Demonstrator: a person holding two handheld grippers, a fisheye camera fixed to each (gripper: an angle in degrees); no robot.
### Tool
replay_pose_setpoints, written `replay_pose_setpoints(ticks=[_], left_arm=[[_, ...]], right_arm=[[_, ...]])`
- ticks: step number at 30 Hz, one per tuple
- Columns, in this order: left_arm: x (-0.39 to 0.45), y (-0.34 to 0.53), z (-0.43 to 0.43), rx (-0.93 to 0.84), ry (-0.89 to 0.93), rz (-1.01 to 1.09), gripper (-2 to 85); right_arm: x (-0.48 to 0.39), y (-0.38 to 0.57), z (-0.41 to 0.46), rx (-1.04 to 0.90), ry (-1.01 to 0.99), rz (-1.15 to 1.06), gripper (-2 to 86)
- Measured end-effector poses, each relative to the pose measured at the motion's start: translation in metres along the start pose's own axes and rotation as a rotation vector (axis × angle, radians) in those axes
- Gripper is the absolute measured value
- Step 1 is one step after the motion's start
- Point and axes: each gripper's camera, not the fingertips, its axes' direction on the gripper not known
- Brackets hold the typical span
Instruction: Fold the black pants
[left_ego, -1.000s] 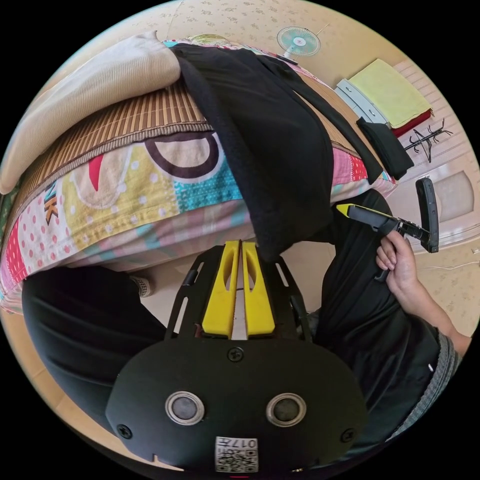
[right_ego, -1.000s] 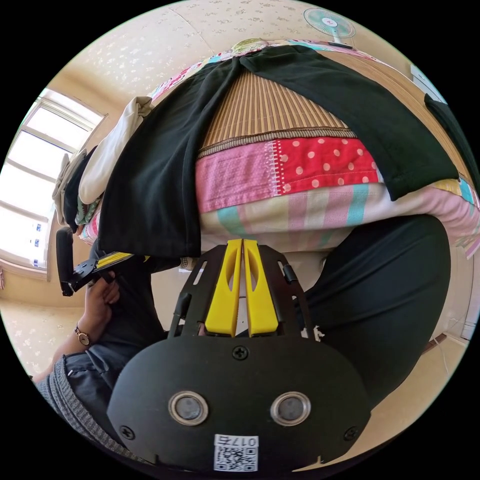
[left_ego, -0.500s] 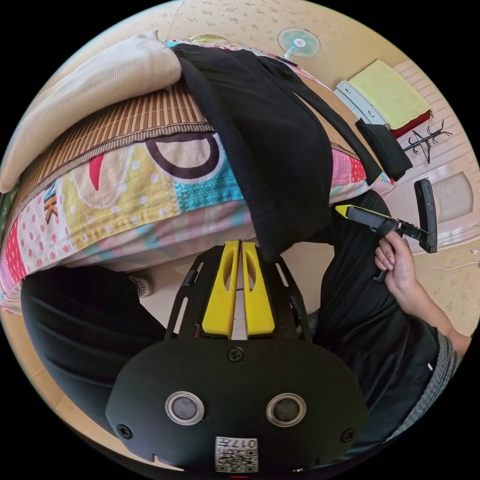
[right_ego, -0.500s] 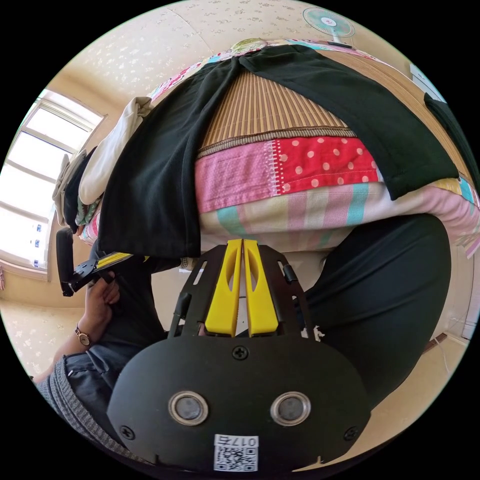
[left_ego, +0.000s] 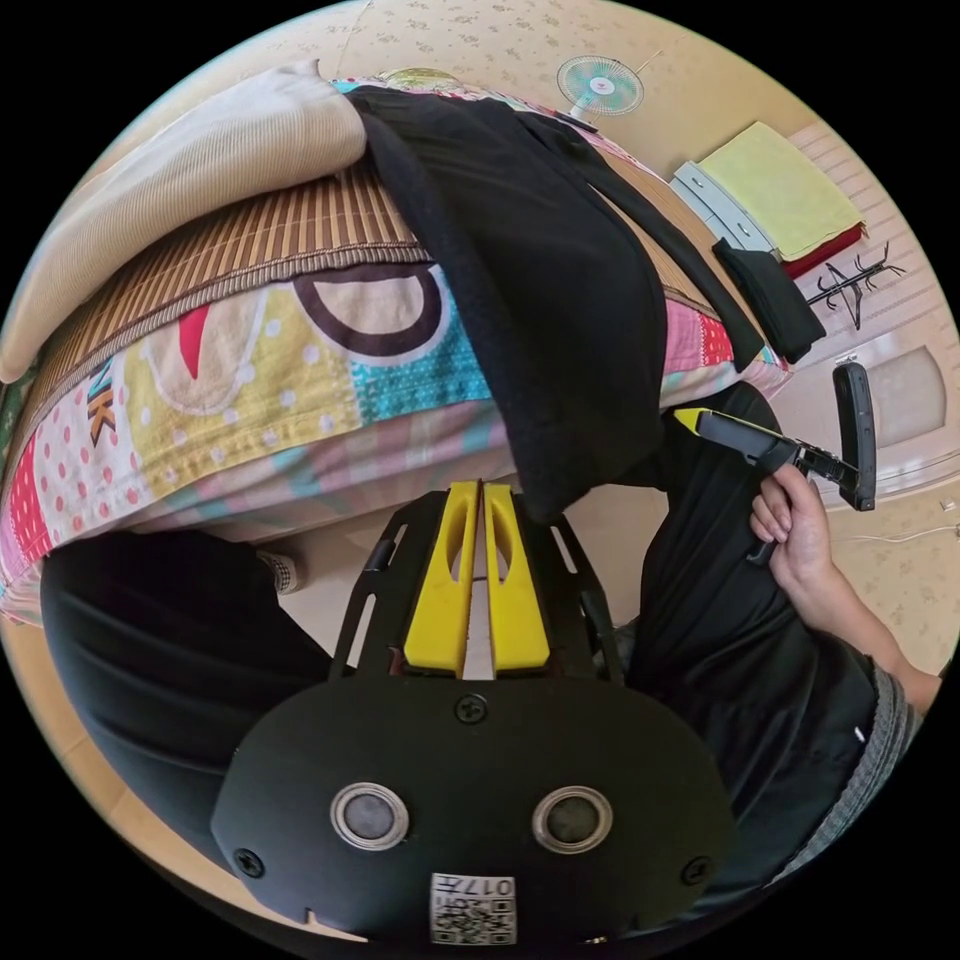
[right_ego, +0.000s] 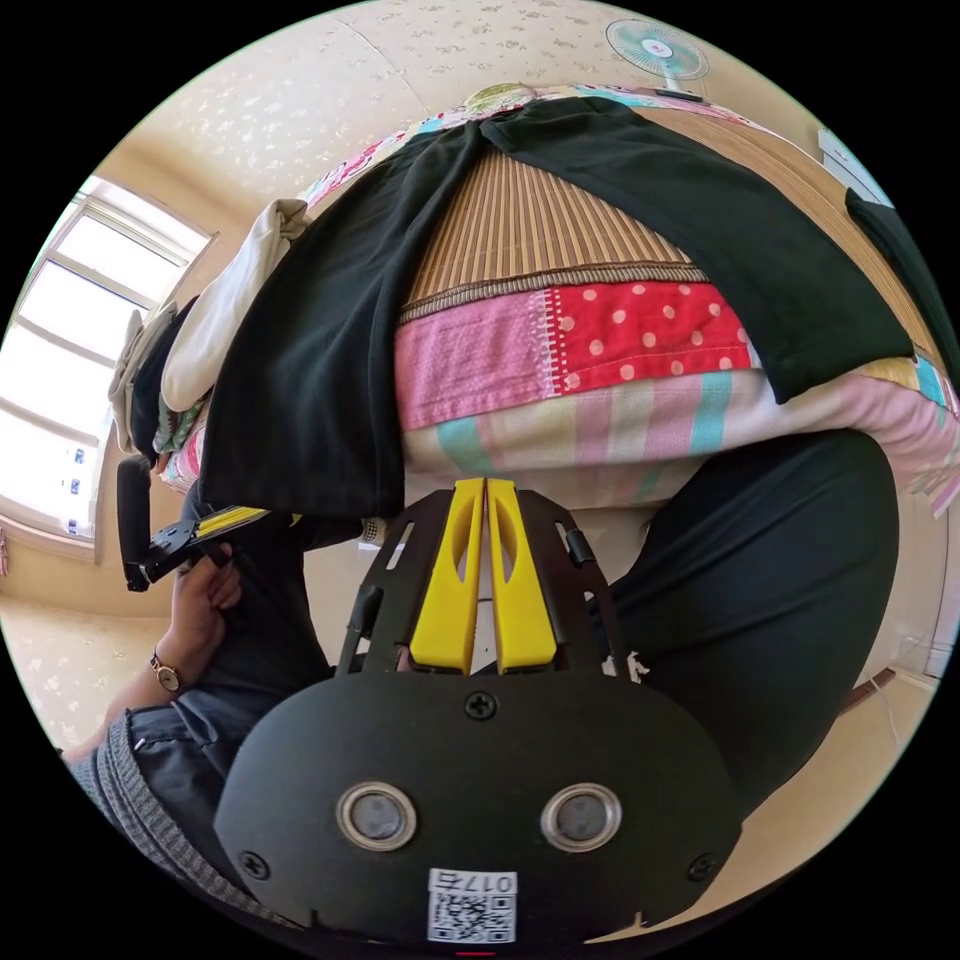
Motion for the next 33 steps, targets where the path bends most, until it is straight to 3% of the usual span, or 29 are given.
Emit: replay_pose_setpoints(ticks=[14,28,33], left_arm=[[0.011,0.032,-0.012,0.036,-0.011,0.021,-1.0],[0.036,0.129,-0.102,0.559,-0.061,0.079,1.1],[0.017,0.138,-0.118,0.600,0.066,-0.003,11.9]], right_arm=[[-0.004,0.016,-0.001,0.019,-0.003,-0.018,0.4],[-0.024,0.057,-0.029,0.200,-0.079,-0.160,2.8],[-0.036,0.052,-0.026,0.168,-0.152,-0.227,9.6]])
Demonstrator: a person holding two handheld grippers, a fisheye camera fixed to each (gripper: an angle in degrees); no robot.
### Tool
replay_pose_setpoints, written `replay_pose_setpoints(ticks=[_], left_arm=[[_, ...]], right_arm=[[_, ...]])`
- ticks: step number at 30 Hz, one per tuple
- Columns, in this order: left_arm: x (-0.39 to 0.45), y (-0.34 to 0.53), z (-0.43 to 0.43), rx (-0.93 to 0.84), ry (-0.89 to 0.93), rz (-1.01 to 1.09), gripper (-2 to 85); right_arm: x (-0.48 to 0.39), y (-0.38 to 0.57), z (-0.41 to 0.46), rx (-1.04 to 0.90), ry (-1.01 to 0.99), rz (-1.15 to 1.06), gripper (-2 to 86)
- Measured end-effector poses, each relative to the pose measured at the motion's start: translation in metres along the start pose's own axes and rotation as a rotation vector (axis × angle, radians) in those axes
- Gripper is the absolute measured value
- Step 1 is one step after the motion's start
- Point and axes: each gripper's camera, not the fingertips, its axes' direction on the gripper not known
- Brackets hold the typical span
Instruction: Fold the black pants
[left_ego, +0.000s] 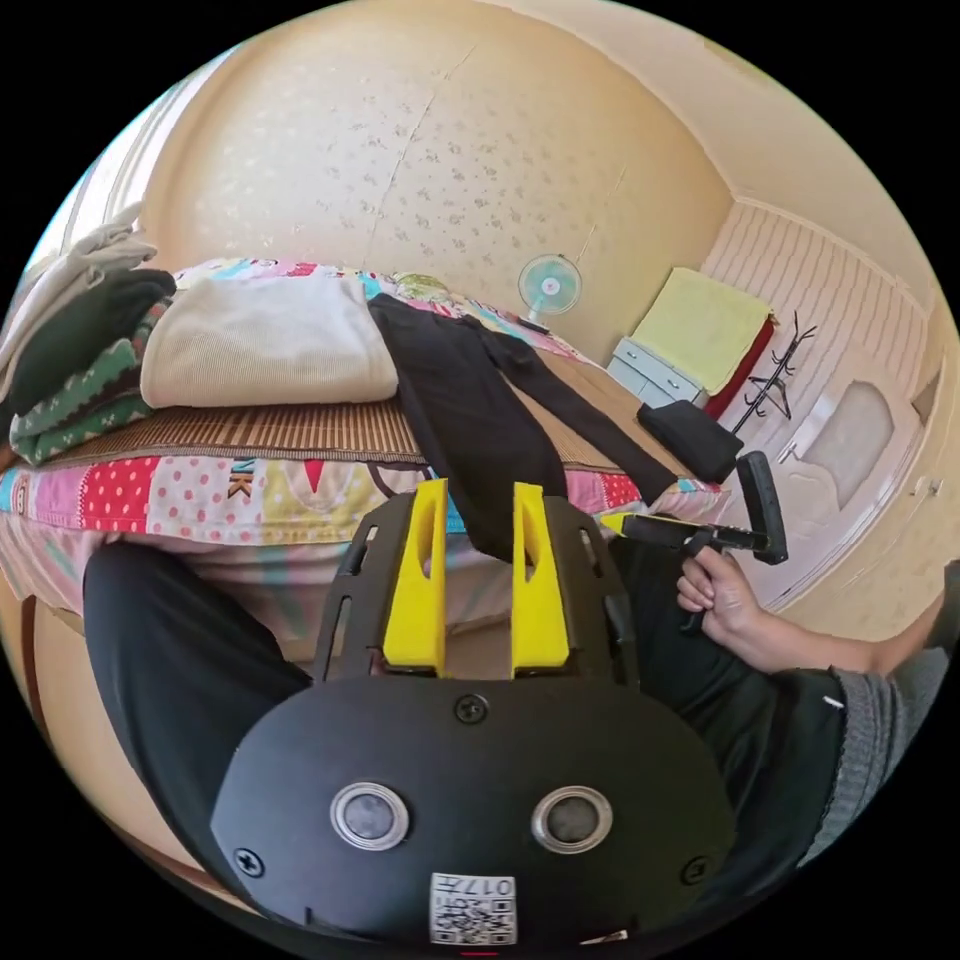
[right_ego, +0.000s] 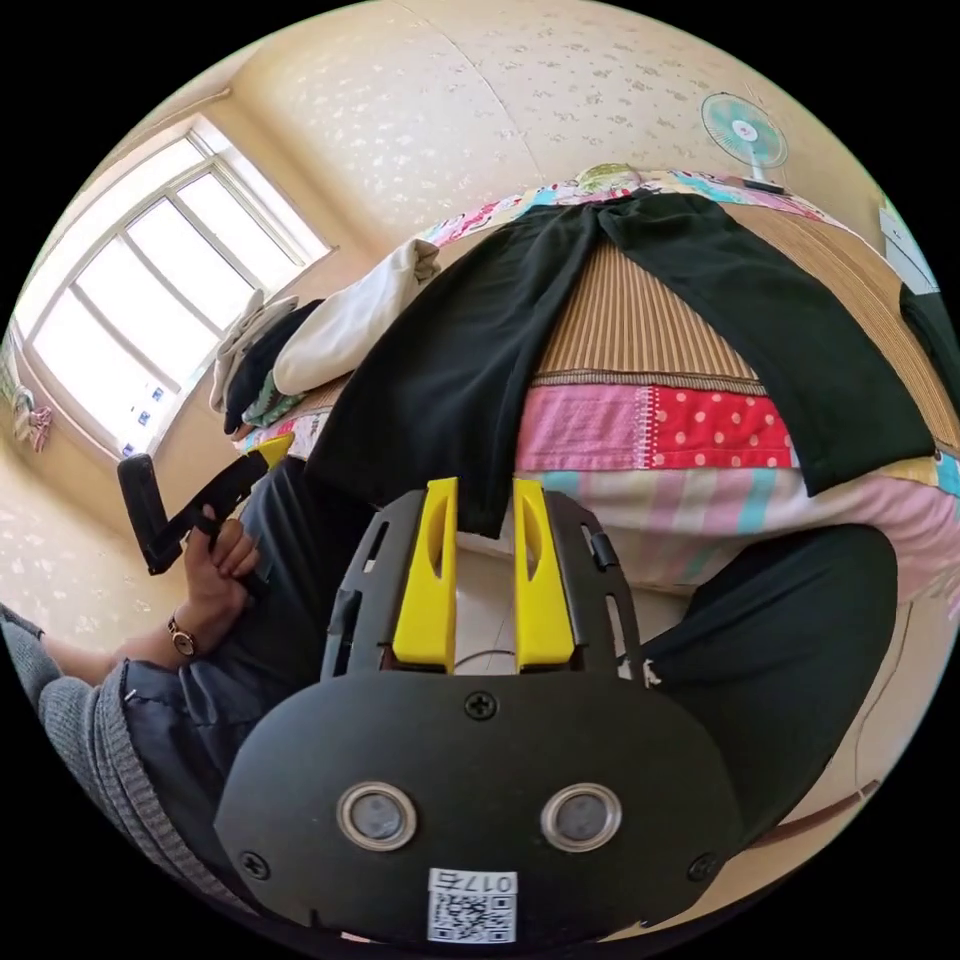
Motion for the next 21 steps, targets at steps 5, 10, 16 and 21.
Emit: replay_pose_setpoints(ticks=[5,10,16,21], left_arm=[[-0.009,-0.021,0.043,-0.185,-0.090,-0.010,11.3],[-0.004,-0.038,0.054,-0.206,0.093,-0.019,4.0],[-0.017,-0.018,0.046,-0.227,0.250,-0.100,4.2],[0.002,-0.020,0.047,-0.230,0.024,-0.005,4.7]], right_arm=[[0.005,-0.030,0.044,-0.167,-0.055,0.025,8.0],[-0.012,-0.036,0.005,-0.071,-0.058,-0.019,2.6],[-0.011,0.005,-0.029,-0.090,0.011,-0.116,2.0],[0.051,0.014,-0.069,0.035,0.120,0.083,6.0]])
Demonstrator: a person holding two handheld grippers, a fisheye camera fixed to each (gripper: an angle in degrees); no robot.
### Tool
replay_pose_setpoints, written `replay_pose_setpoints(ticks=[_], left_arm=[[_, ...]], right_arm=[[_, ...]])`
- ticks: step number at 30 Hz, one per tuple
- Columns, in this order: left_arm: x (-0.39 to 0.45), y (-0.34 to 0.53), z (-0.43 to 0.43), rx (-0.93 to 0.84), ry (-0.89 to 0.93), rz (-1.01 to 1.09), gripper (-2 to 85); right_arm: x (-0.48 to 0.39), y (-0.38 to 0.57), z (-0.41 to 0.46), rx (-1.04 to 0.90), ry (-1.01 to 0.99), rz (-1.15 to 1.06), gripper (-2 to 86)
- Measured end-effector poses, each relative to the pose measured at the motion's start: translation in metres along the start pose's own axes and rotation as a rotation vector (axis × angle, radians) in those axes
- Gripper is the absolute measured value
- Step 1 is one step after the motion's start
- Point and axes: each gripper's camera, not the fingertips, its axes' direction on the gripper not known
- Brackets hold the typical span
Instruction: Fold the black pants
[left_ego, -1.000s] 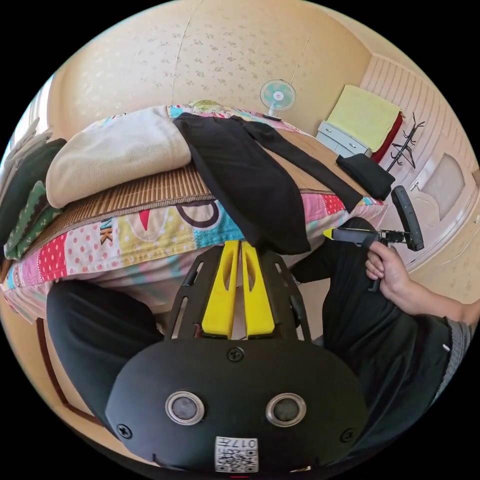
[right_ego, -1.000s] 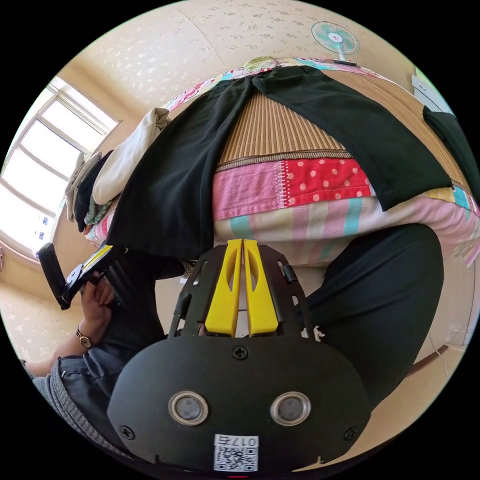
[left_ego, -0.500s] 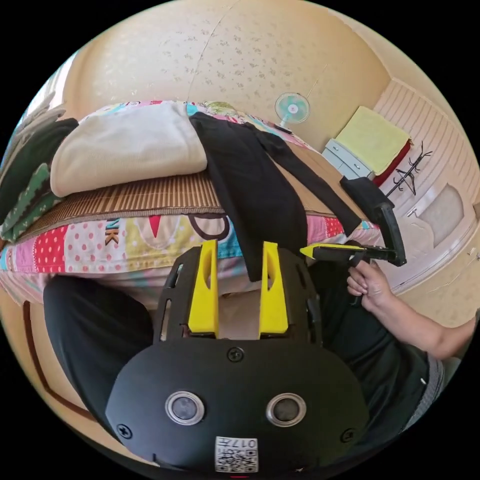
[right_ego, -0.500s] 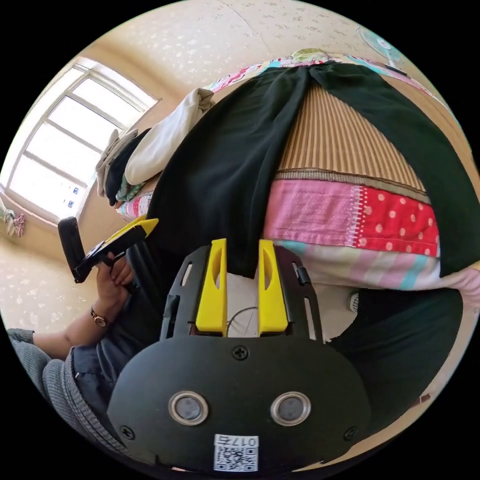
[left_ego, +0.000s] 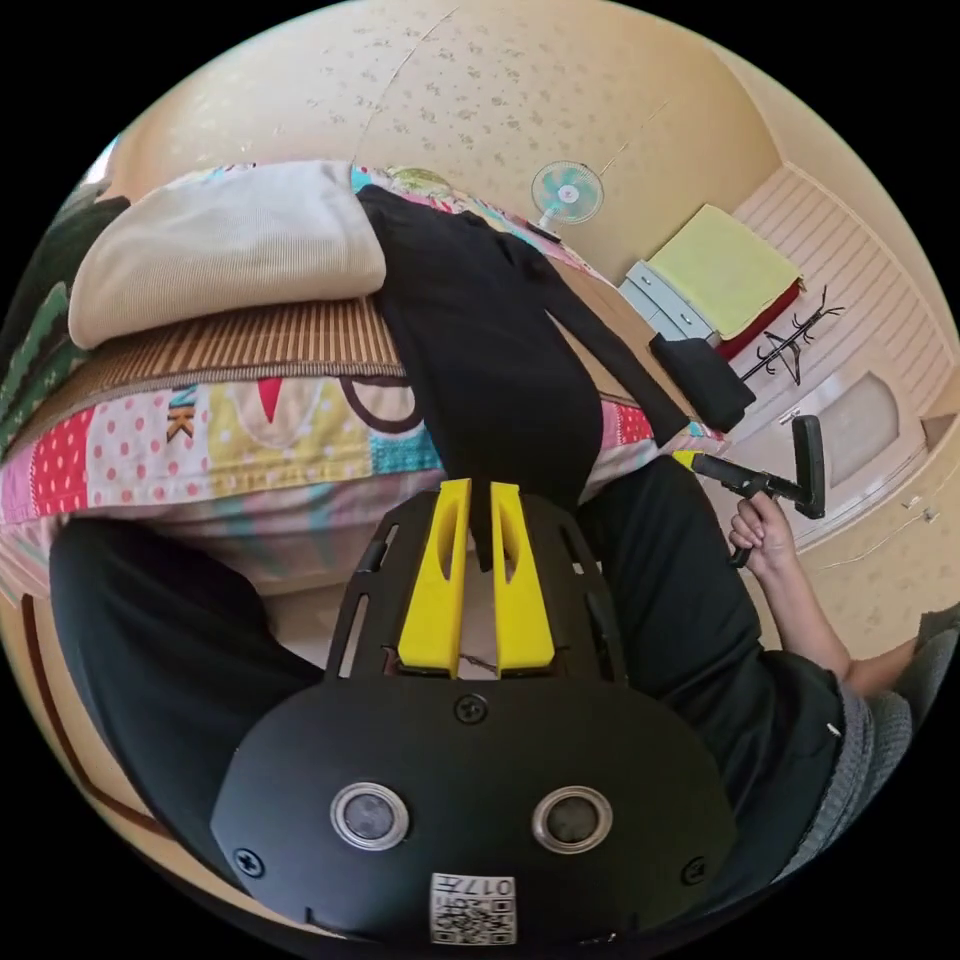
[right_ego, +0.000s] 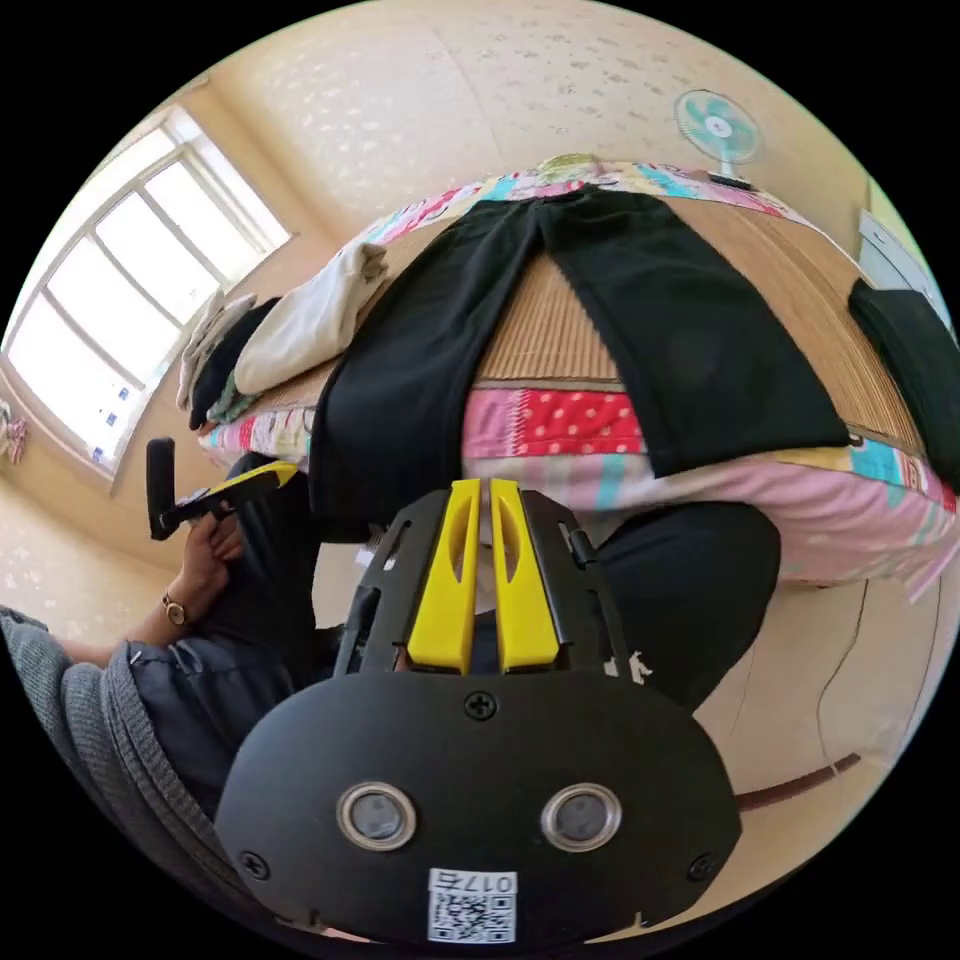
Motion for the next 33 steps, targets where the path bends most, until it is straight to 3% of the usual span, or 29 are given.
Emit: replay_pose_setpoints(ticks=[3,7,15,18,22,25,29,33], left_arm=[[0.014,-0.003,-0.010,0.086,-0.069,0.055,4.8],[0.024,-0.002,0.005,0.053,-0.065,0.070,4.7],[0.035,-0.014,0.026,0.037,0.021,0.019,4.9],[0.039,-0.023,0.034,0.016,0.051,0.012,5.0],[0.046,-0.038,0.030,0.048,0.089,-0.007,5.1],[0.060,-0.063,0.019,0.105,0.220,0.017,5.6],[0.092,-0.127,0.020,0.153,0.333,0.080,9.0],[0.094,-0.201,0.043,0.192,0.532,-0.006,17.2]], right_arm=[[0.073,-0.011,-0.038,0.132,0.081,0.239,9.6],[0.154,-0.026,-0.060,0.218,0.179,0.440,11.6],[0.188,-0.048,-0.014,0.068,0.268,0.445,7.8],[0.169,-0.047,-0.024,0.120,0.312,0.439,5.2],[0.097,-0.053,-0.076,0.389,0.171,0.235,3.6],[0.029,-0.074,-0.096,0.448,0.003,-0.009,3.3],[-0.051,-0.092,-0.079,0.377,-0.192,-0.308,2.7],[-0.109,-0.096,-0.017,0.184,-0.373,-0.499,1.2]])
